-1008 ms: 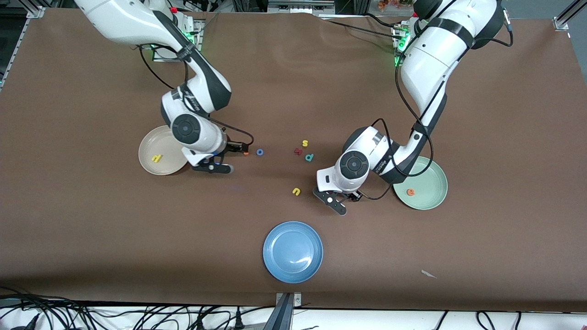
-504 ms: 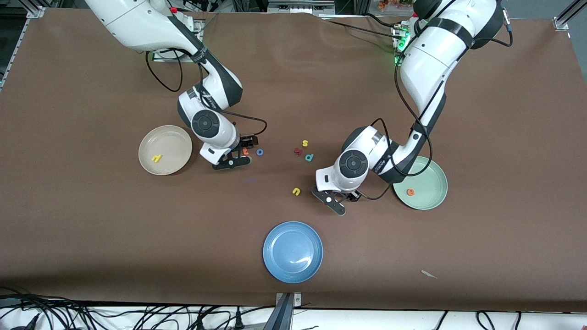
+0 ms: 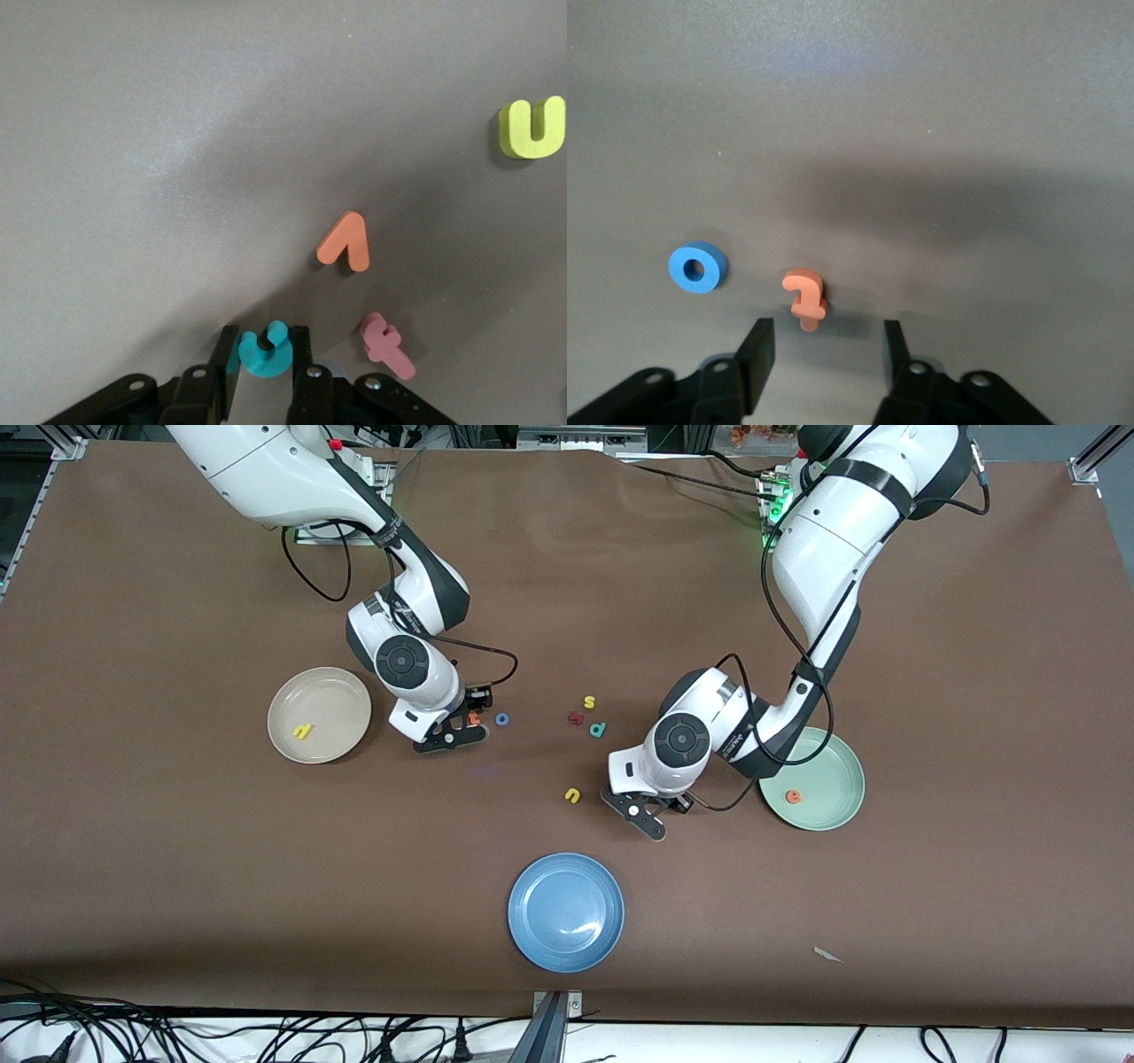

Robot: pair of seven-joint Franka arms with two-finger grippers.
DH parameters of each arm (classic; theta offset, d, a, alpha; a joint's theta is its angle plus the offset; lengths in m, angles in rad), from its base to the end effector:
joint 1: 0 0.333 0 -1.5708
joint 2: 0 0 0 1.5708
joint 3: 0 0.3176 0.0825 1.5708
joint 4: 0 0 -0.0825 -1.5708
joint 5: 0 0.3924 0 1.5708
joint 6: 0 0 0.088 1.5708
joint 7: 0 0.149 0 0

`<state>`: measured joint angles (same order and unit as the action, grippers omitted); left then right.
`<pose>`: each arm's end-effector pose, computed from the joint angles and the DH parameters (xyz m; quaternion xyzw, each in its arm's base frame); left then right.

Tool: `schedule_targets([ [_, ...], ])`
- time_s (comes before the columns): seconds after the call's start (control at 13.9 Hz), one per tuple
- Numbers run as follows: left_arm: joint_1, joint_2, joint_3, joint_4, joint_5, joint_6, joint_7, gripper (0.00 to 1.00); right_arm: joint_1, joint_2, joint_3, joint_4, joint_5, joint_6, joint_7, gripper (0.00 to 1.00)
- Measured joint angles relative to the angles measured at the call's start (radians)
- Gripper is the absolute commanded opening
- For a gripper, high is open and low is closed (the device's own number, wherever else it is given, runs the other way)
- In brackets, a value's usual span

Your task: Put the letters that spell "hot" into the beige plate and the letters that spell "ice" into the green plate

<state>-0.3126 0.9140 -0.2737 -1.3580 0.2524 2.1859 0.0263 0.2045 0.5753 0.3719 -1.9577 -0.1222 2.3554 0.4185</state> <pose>0.6392 -0.3640 0.1316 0.9445 -0.3274 -0.0261 0.0012 0.5047 0.3283 0.1397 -0.9905 -0.1039 0.0872 0.0221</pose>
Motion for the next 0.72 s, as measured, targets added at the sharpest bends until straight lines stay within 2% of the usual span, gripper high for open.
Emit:
schedule_targets([
  [0.14,0.008,-0.011,0.002,0.003,0.000,-0.033,0.000,0.09,0.004,0.008,0.000,0.000,0.000,0.020,0.000,0.56],
  [0.29,0.024,-0.041,0.005,0.007,0.001,-0.124,0.000,0.10,0.011,0.021,0.000,-0.002,0.000,0.053,0.007,0.56],
  [0.36,0.037,-0.061,0.009,0.008,0.001,-0.163,0.000,0.12,0.013,0.027,0.000,-0.002,0.000,0.064,0.010,0.52],
  [0.58,0.114,-0.124,0.013,0.006,0.002,-0.283,0.019,0.13,0.013,0.031,-0.001,-0.002,-0.007,0.070,0.012,0.28],
  [0.72,0.188,-0.150,0.013,-0.014,0.002,-0.310,0.057,0.14,0.013,0.028,-0.005,-0.001,-0.013,0.070,0.013,0.14],
])
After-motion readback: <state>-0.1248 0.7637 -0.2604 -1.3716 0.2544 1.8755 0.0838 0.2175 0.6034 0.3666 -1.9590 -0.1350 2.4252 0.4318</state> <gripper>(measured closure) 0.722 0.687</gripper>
